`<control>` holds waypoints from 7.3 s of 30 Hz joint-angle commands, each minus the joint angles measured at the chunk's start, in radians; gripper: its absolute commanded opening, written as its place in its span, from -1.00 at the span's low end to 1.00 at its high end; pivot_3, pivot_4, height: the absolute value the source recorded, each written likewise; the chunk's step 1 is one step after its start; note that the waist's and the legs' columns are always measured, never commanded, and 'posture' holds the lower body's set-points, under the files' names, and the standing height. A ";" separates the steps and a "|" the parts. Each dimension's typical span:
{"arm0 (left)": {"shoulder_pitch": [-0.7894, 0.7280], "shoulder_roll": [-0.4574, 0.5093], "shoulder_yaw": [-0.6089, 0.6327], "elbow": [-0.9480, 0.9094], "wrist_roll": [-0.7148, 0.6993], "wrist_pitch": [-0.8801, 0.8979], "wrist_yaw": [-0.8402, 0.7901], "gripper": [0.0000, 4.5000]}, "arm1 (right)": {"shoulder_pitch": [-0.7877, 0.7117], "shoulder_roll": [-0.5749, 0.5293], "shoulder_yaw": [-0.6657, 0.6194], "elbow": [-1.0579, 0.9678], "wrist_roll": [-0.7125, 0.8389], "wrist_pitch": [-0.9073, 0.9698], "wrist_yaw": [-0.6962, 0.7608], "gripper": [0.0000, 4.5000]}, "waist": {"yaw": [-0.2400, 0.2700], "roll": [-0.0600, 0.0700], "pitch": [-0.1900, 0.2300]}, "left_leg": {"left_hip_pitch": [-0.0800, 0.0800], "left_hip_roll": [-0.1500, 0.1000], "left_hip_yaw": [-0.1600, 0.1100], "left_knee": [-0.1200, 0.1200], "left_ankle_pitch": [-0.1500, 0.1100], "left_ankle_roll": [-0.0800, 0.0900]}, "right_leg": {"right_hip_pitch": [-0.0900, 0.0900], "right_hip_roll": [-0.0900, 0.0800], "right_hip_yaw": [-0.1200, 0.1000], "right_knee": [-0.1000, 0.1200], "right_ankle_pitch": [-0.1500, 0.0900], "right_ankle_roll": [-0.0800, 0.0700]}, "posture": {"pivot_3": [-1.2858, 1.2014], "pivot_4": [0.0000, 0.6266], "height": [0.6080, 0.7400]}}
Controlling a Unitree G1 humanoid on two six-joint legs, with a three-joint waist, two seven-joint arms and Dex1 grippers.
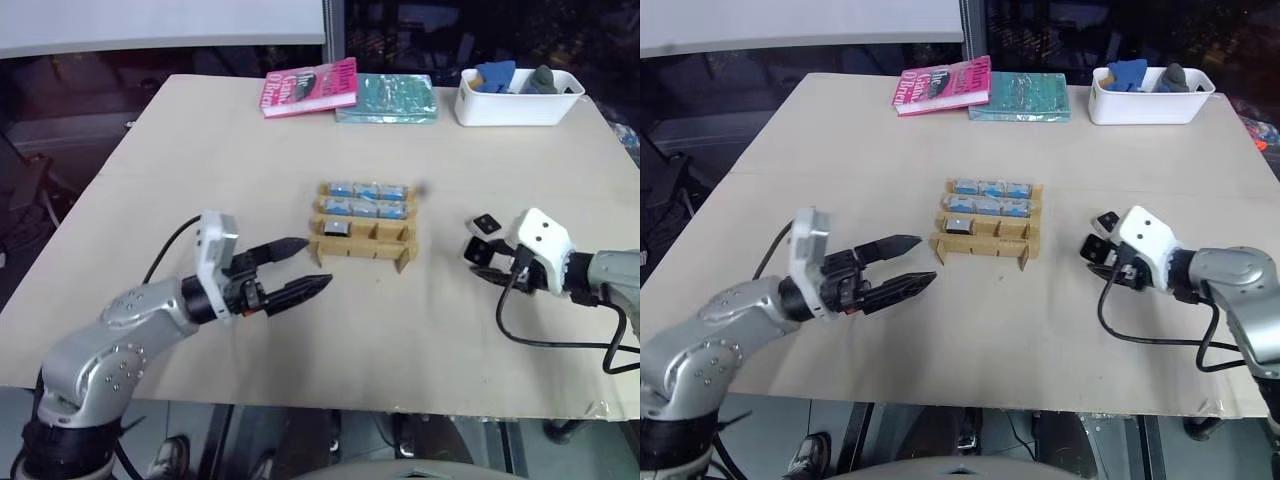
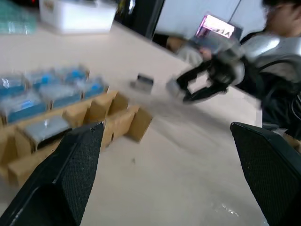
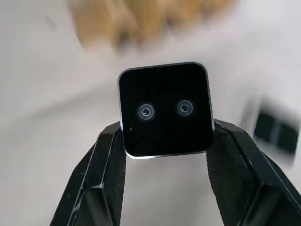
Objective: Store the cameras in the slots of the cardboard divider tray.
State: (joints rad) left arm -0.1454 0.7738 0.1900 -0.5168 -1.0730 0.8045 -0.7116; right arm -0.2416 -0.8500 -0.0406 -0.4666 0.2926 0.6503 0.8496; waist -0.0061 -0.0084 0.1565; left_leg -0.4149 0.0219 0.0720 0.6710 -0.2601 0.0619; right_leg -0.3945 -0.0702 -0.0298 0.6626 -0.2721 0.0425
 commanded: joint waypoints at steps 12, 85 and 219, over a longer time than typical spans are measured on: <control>-0.370 -0.213 -0.128 0.138 -0.331 0.257 0.423 1.00 | -0.103 0.241 0.106 -0.297 -0.084 0.052 -0.301 -0.15 | 0.013 -0.002 0.000 | 0.000 -0.001 -0.001 0.002 0.001 -0.001 | 0.000 0.001 0.000 0.001 0.000 0.000 | 0.03 -0.52 1.00; -0.930 -0.245 -0.578 1.204 0.791 -0.622 -0.640 -0.69 | 0.494 0.229 -0.358 -0.581 0.391 -0.010 -0.273 0.98 | 0.023 -0.006 0.003 | -0.003 -0.002 0.000 0.001 0.001 -0.001 | -0.001 0.006 -0.003 -0.001 -0.001 0.002 | 0.03 -0.52 1.00; -0.704 -0.186 -0.332 0.532 0.183 0.236 -0.142 -0.70 | 0.235 0.181 -0.076 -0.550 -0.100 0.037 -0.195 0.99 | 0.024 -0.008 0.007 | -0.001 -0.003 -0.002 0.013 0.000 0.000 | 0.001 0.002 -0.003 0.010 -0.001 0.002 | 0.03 -0.52 1.00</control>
State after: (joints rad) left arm -0.8077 0.5603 -0.0939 -0.0271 -0.9873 1.1213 -0.7580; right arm -0.0321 -0.6930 -0.0431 -0.9568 0.1398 0.6467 0.6673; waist 0.0181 -0.0166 0.1631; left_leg -0.4158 0.0191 0.0704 0.6841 -0.2604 0.0622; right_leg -0.3939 -0.0686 -0.0330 0.6725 -0.2733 0.0443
